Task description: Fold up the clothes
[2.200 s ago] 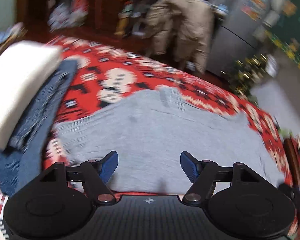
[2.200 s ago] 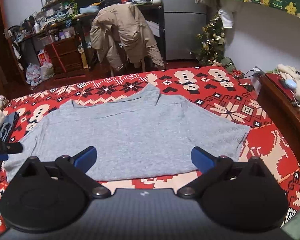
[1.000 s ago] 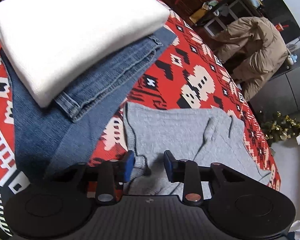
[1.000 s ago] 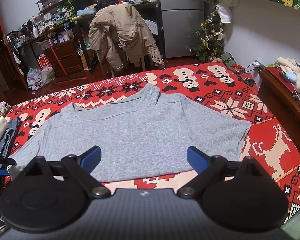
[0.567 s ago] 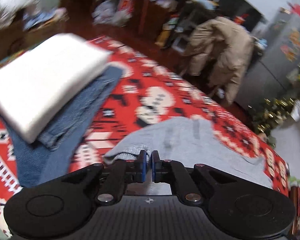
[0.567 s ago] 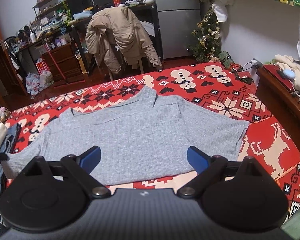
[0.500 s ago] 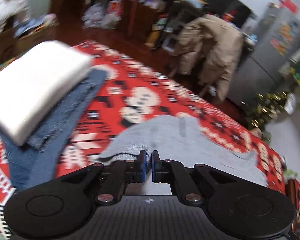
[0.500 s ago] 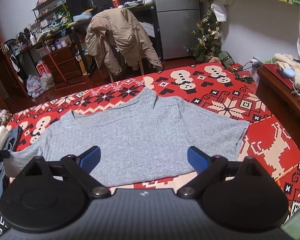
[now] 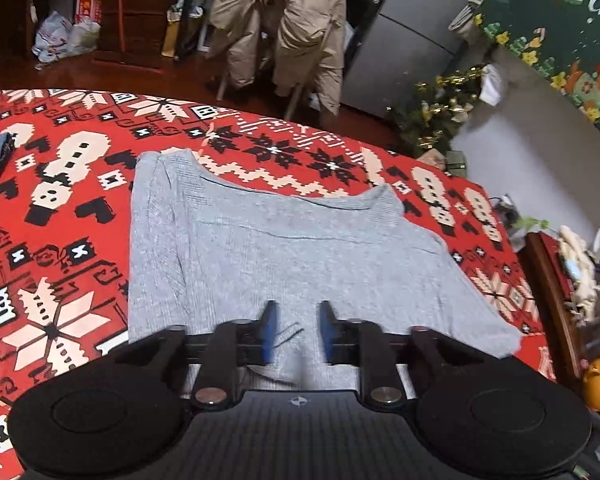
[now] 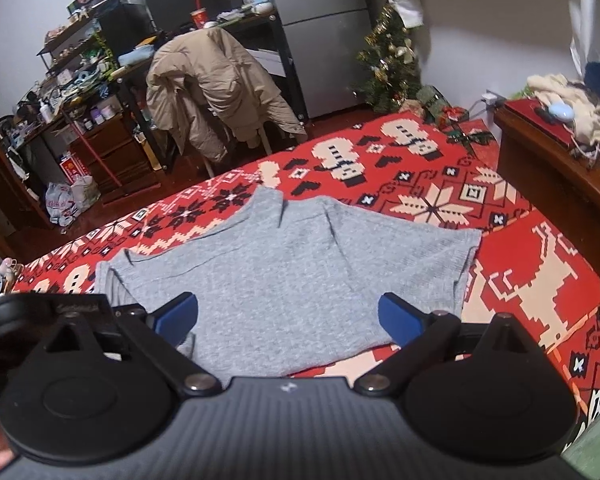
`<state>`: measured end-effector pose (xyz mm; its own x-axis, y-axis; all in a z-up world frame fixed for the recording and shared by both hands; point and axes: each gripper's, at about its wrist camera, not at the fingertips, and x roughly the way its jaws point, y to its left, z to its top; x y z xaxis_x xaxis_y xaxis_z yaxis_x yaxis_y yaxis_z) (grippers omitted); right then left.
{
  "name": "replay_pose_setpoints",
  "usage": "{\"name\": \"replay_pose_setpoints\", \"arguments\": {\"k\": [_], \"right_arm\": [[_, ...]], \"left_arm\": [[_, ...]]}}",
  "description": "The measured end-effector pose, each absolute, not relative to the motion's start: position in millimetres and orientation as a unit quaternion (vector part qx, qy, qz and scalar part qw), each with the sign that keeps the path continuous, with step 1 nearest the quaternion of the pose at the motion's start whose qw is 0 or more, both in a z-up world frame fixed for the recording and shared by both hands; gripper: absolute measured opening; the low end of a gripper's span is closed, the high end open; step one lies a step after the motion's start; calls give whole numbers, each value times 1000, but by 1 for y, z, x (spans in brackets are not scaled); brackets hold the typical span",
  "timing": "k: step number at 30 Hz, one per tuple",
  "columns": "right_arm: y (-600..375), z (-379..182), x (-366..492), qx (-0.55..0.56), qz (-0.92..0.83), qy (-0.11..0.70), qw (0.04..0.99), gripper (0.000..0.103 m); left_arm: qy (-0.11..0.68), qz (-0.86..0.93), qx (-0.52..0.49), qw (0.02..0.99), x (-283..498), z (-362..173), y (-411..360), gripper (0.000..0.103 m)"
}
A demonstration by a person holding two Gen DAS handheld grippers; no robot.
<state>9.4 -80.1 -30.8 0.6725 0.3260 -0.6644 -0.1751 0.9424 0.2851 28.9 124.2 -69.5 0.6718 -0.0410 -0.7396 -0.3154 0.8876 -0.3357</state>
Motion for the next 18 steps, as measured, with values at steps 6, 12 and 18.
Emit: {"name": "replay_pose_setpoints", "arguments": {"k": [6,12,18], "right_arm": [[-71,-41,10,98,165,384,903,98],[-35,-51,-9,27,214,368,904,91],[26,-60,-34,-74,264,334,902,78]], "left_arm": [[365,87,-277,884,4,-49,169,40],[372,181,-295,862,1,-53,231,42],[415,214,-393,792,9,-81,293,42]]}}
